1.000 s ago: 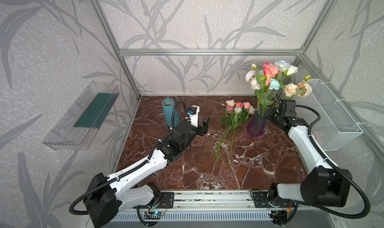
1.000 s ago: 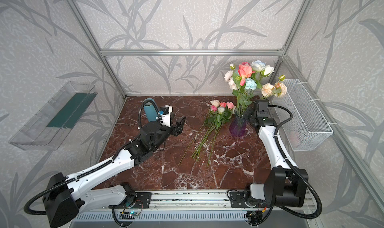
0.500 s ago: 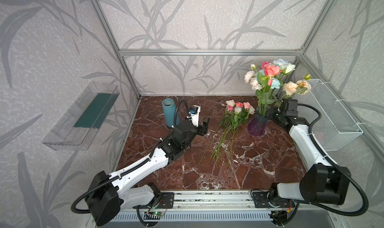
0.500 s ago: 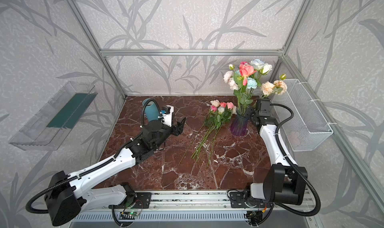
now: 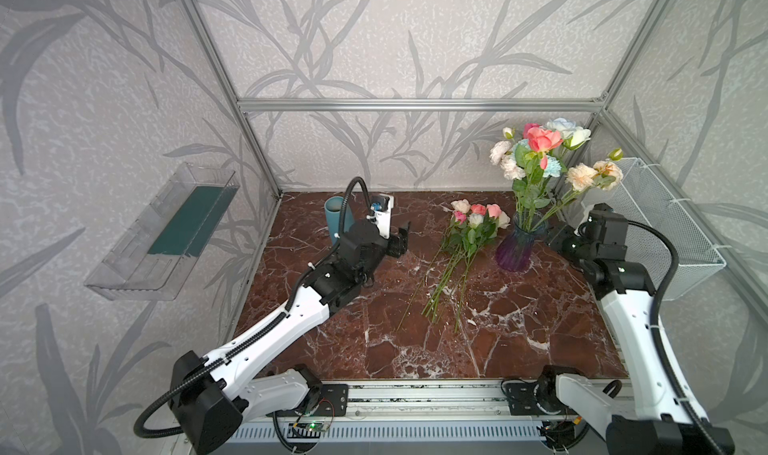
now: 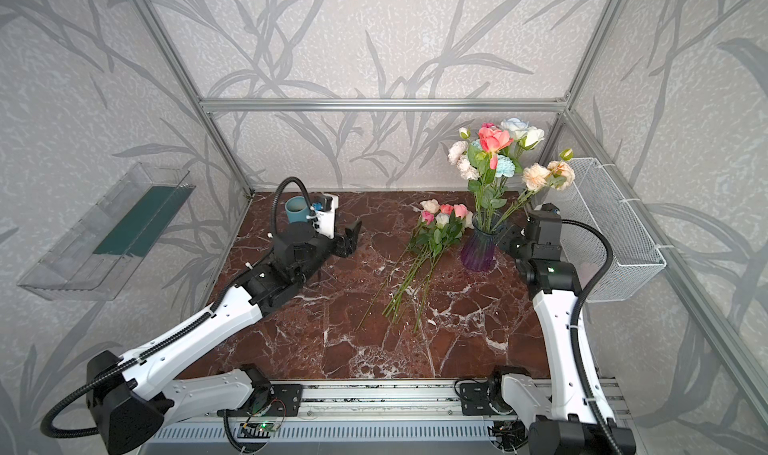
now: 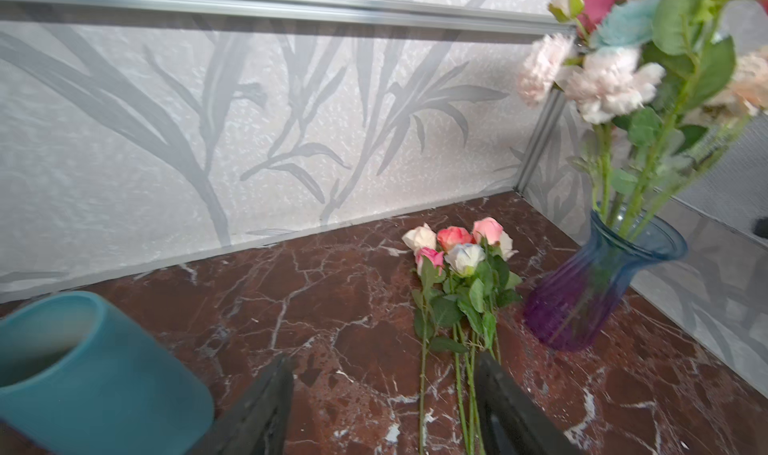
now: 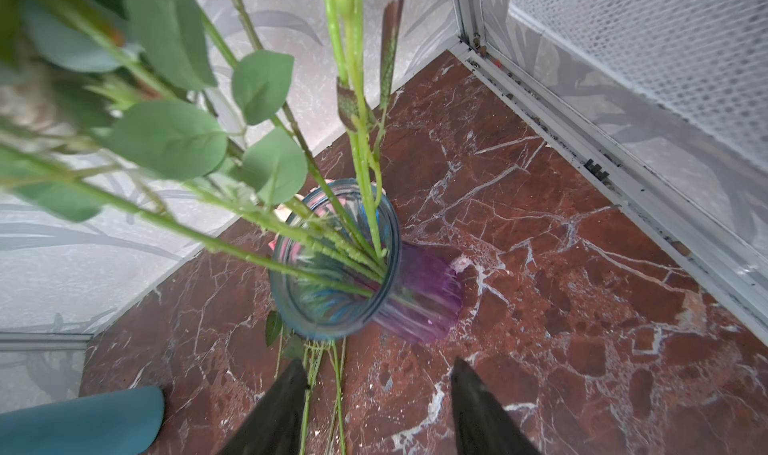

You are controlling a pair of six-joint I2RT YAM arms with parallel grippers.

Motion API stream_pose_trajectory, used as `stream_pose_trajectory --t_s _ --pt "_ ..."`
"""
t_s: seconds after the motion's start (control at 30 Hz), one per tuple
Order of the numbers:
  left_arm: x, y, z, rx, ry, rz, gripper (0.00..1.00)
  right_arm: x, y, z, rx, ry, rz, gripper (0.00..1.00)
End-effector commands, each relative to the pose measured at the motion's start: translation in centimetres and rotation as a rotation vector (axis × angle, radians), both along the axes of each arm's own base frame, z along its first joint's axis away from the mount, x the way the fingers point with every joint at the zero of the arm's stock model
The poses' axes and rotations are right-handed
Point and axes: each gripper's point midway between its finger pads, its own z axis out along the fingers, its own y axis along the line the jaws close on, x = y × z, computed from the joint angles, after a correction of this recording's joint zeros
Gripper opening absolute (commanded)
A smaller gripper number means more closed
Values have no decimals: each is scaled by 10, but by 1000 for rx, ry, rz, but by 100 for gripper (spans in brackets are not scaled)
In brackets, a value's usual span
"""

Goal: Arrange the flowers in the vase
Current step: 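Withdraw the right gripper from the vase while the left gripper moves toward the teal cup, then grasp the teal cup rim with the left gripper while the right gripper lowers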

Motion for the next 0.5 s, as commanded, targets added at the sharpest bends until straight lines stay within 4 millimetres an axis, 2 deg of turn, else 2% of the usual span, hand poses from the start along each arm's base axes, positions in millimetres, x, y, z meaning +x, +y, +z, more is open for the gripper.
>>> stream_pose_trajectory --t_s 0.0,0.17,0.23,0.3,0.47 --pt "14 62 28 -53 78 165 68 -31 9 -4 -3 10 36 56" --pt "35 126 28 -41 236 328 66 -59 32 9 -13 -31 109 52" --pt "42 141 22 -74 313 328 64 -64 44 17 -26 -45 154 51" --pt "53 153 14 -91 393 332 62 -66 67 27 -35 -64 241 50" --pt "74 167 -13 -20 554 321 59 -66 141 47 -84 -112 526 50"
